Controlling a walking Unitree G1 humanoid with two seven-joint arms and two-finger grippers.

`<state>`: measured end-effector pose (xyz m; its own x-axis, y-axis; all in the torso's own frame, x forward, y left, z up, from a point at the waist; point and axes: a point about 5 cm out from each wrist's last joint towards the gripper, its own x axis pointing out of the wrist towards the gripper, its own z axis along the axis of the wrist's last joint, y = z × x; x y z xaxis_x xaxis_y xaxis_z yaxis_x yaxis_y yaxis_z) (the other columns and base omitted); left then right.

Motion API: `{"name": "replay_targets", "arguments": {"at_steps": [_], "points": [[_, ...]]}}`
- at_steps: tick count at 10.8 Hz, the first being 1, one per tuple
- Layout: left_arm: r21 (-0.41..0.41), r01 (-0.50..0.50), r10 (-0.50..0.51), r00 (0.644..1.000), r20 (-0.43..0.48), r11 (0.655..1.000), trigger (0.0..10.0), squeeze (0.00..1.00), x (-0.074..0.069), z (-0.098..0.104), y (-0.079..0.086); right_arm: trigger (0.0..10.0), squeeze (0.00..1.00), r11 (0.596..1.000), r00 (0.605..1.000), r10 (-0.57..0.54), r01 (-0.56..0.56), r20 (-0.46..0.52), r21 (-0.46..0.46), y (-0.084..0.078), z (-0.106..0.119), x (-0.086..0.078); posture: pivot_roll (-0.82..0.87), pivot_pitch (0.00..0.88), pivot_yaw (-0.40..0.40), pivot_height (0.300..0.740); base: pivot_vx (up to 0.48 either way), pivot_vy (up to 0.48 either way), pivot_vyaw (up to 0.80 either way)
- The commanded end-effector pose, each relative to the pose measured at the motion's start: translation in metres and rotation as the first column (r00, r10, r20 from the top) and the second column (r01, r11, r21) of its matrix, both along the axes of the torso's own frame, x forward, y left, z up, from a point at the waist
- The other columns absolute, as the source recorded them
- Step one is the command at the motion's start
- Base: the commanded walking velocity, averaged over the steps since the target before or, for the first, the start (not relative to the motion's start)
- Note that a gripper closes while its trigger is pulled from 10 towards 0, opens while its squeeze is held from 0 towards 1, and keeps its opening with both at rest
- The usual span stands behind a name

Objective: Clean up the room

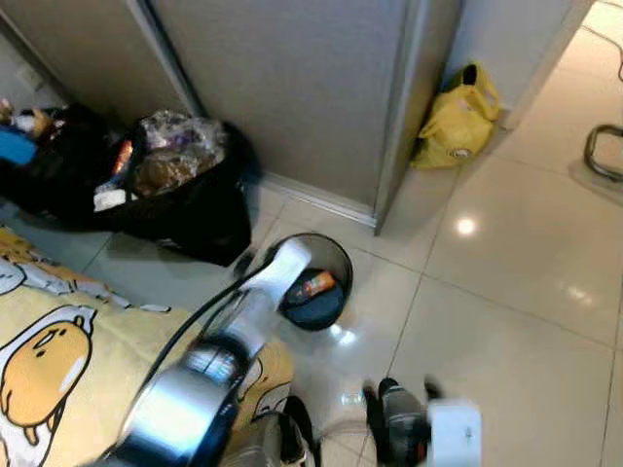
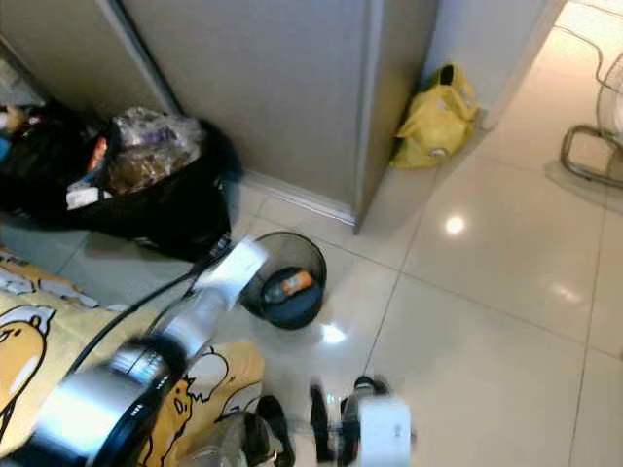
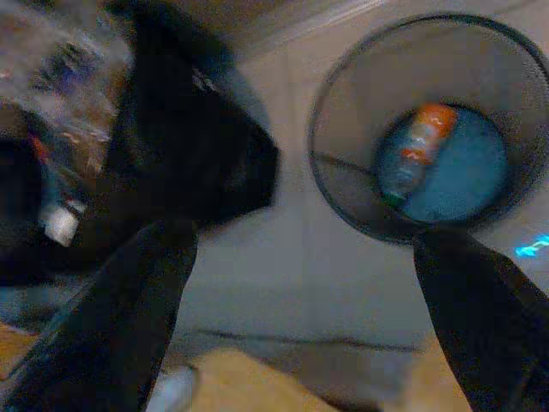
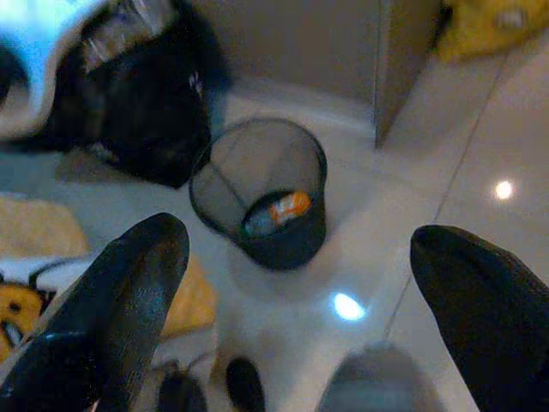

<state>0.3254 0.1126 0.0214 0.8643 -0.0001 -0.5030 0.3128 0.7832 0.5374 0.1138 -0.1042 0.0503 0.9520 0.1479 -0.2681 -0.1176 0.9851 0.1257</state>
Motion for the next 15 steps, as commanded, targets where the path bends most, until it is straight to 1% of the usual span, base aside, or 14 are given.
{"name": "replay_targets", "arguments": {"at_steps": [1,2,3,4,5,6,7,8,10,11,12,13,14,15], "points": [[-0.053,0.001,-0.003,0.999,-0.034,0.999,10.0,0.0,-0.007,-0.009,0.007,10.0,0.0,1.0,0.998,-0.002,0.002,-0.056,0.004,-0.002,-0.01,-0.004,-0.34,0.194,0.153,0.74,0.0,0.0,0.0],[-0.15,0.073,-0.076,0.997,-0.014,0.986,10.0,0.0,-0.017,-0.015,0.014,10.0,0.0,1.0,1.0,-0.021,0.021,-0.02,0.005,-0.009,-0.007,0.012,-0.28,0.131,0.149,0.74,0.0,0.0,0.0],[-0.383,0.047,-0.018,0.997,0.079,0.923,10.0,0.0,-0.027,-0.004,0.04,10.0,0.0,0.997,0.997,-0.069,0.07,0.045,-0.014,-0.027,-0.003,0.047,-0.16,0.019,0.116,0.74,0.0,0.0,0.0],[-0.497,0.0,0.078,0.987,0.137,0.868,10.0,0.0,-0.025,0.012,0.049,10.0,0.0,0.998,0.996,-0.066,0.067,0.056,-0.018,-0.034,-0.005,0.06,-0.11,0.0,0.09,0.74,0.0,0.0,0.0],[-0.555,0.054,0.155,0.933,0.324,0.83,10.0,0.0,-0.024,0.055,0.069,10.0,0.0,0.997,0.994,-0.062,0.066,0.085,-0.045,-0.045,-0.004,0.082,-0.05,0.0,0.047,0.74,0.0,0.0,0.0],[-0.513,0.089,0.126,0.921,0.369,0.854,10.0,0.0,-0.026,0.061,0.072,10.0,0.0,0.995,0.993,-0.063,0.07,0.095,-0.065,-0.052,-0.004,0.094,-0.03,0.0,0.024,0.74,0.0,0.0,0.0],[-0.523,0.081,0.135,0.922,0.363,0.849,10.0,0.0,-0.033,0.057,0.085,10.0,0.0,0.994,0.991,-0.096,0.101,0.093,-0.052,-0.066,-0.004,0.115,0.0,0.0,-0.005,0.74,0.0,0.0,0.0],[-0.537,0.084,0.137,0.924,0.358,0.839,10.0,0.0,-0.035,0.057,0.083,10.0,0.0,0.993,0.991,-0.104,0.108,0.089,-0.048,-0.07,-0.005,0.121,0.01,0.0,-0.013,0.74,0.0,-0.386,0.0],[-0.586,0.109,0.138,0.923,0.36,0.803,10.0,0.0,-0.034,0.066,0.064,10.0,0.0,0.997,0.993,-0.061,0.067,0.099,-0.049,-0.069,-0.006,0.135,0.01,0.0,-0.028,0.74,0.0,-0.24,0.68],[-0.617,0.115,0.137,0.928,0.346,0.779,10.0,0.0,-0.032,0.064,0.055,10.0,0.0,0.999,0.994,-0.022,0.027,0.107,-0.042,-0.062,-0.007,0.138,-0.01,0.0,-0.022,0.74,0.0,0.0,0.59],[-0.641,0.116,0.134,0.935,0.328,0.759,10.0,0.0,-0.035,0.062,0.045,10.0,0.0,1.0,0.993,-0.001,-0.002,0.122,0.023,-0.057,-0.007,0.138,-0.02,0.0,-0.011,0.74,0.0,0.424,0.59],[-0.627,0.099,0.126,0.944,0.304,0.773,10.0,0.0,-0.038,0.059,0.039,10.0,0.0,0.999,0.992,-0.007,0.0,0.125,0.054,-0.059,-0.01,0.135,-0.02,0.0,0.003,0.74,-0.33,0.352,0.59],[-0.615,0.034,0.149,0.958,0.244,0.787,10.0,0.0,-0.041,0.051,0.039,10.0,0.0,0.999,0.993,-0.035,0.031,0.114,0.04,-0.064,-0.014,0.134,-0.02,0.0,0.014,0.74,-0.476,0.0,0.61],[-0.64,-0.008,0.175,0.964,0.198,0.769,10.0,0.0,-0.043,0.046,0.039,10.0,0.0,0.998,0.992,-0.056,0.055,0.116,0.016,-0.071,-0.016,0.133,-0.04,0.0,0.013,0.74,-0.48,0.0,0.62]]}}
